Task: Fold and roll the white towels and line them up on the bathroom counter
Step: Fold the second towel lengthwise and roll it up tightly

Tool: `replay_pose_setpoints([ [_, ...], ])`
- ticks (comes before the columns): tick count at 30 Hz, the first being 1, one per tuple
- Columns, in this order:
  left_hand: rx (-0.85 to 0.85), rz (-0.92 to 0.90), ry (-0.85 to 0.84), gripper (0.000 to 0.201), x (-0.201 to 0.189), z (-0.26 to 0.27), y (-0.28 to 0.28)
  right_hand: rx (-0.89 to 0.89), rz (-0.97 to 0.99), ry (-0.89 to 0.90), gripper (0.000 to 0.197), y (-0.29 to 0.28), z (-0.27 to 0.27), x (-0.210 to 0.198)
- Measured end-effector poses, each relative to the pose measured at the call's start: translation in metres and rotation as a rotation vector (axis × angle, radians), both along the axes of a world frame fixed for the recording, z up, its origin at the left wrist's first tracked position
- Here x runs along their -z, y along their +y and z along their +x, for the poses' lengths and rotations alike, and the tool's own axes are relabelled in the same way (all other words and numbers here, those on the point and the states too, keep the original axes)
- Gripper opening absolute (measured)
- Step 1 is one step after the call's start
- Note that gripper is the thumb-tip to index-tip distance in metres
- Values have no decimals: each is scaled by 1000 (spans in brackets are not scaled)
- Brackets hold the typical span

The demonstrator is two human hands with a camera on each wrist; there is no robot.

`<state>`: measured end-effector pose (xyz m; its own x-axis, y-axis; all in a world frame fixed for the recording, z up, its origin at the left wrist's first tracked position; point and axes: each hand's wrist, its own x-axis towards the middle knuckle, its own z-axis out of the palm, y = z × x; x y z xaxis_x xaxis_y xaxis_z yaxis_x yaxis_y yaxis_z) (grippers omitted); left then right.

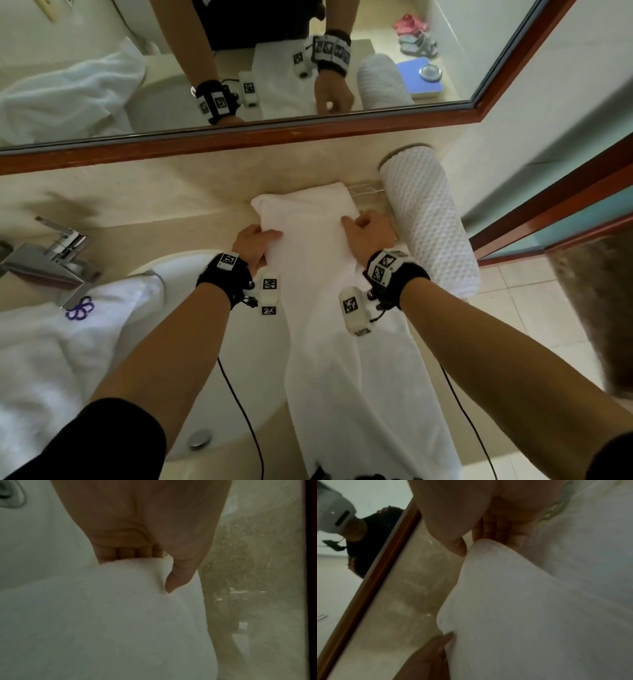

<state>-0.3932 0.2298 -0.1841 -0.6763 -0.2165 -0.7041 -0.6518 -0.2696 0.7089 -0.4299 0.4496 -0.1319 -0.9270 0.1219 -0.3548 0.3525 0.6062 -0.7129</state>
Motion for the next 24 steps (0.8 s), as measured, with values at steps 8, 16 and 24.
replay_pose_setpoints([
  [8, -122, -58, 56, 27, 1, 21, 16, -263, -19, -183, 73, 24, 59, 28],
  [16, -173, -141, 110, 37, -18, 18, 34, -214, -459, -418, 25, 49, 113, 43],
  [24, -209, -146, 90, 46, -27, 14, 25, -36, -290, -119, 23, 95, 97, 15],
])
